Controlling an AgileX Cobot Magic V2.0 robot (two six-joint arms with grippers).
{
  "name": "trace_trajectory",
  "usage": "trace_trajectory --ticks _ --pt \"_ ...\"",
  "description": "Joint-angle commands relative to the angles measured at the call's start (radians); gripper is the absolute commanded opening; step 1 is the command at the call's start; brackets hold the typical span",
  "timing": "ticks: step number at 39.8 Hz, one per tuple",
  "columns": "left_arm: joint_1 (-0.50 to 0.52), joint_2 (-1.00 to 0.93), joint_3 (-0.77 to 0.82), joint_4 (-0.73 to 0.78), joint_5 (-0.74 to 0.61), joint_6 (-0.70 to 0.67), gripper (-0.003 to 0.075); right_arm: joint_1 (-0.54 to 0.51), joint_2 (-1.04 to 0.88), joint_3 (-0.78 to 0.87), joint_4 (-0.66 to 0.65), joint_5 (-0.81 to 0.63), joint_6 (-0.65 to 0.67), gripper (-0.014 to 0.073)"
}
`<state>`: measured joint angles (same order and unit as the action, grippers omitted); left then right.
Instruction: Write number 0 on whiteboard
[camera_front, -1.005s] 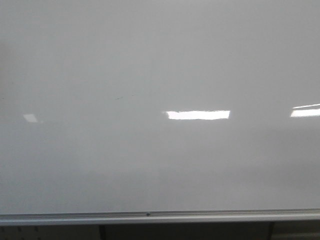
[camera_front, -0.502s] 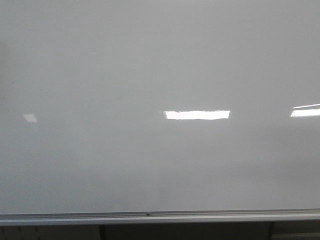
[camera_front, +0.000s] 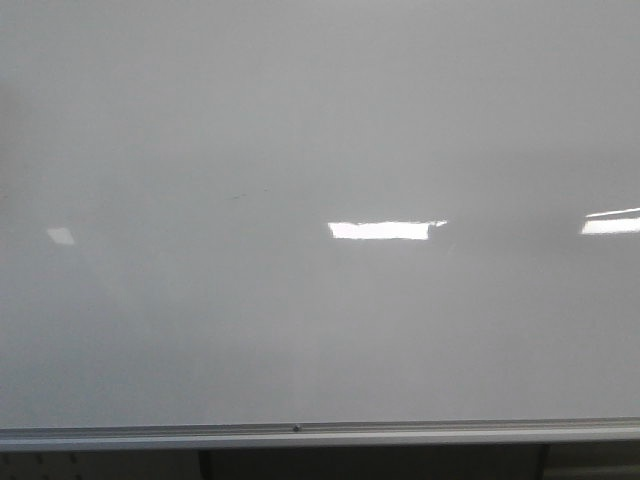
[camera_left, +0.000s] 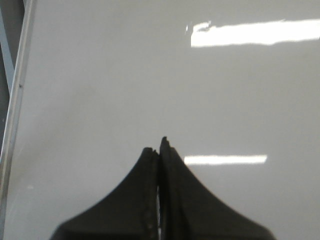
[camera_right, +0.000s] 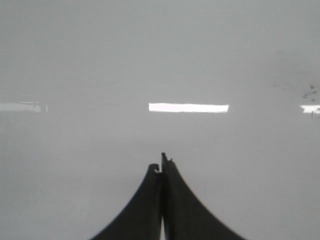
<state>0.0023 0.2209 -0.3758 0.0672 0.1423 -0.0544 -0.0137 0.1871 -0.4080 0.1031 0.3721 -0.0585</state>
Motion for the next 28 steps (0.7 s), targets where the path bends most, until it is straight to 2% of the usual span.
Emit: trace_trajectory --ticks 1,8,11,14,21,24,28 --pt "0.002 0.132 -0.085 0.016 0.004 -0.008 -0.002 -0.004 0.106 -0.078 0.001 -0.042 0.001 -0.0069" --pt "0.002 0.224 -0.109 0.016 0.003 -0.008 -0.0018 -0.004 0.192 -0.101 0.001 -0.04 0.001 -0.0064" --pt "0.002 0.226 -0.104 0.016 0.002 -0.008 0.0017 -0.004 0.192 -0.1 0.002 -0.034 0.001 -0.0028" --pt "0.002 0.226 -0.099 0.014 0.002 -0.008 0.0132 -0.004 0.191 -0.099 0.002 -0.034 0.001 0.0062" --pt "0.002 0.226 -0.069 0.014 0.007 -0.008 0.0585 -0.004 0.191 -0.099 0.002 -0.034 0.001 0.0367" --pt "0.002 0.226 -0.059 0.014 0.003 -0.008 0.0667 -0.004 0.191 -0.099 0.002 -0.034 0.001 0.0435" --pt "0.0 0.228 -0.047 0.01 -0.007 -0.008 0.0672 -0.004 0.191 -0.099 0.002 -0.034 0.001 0.0447"
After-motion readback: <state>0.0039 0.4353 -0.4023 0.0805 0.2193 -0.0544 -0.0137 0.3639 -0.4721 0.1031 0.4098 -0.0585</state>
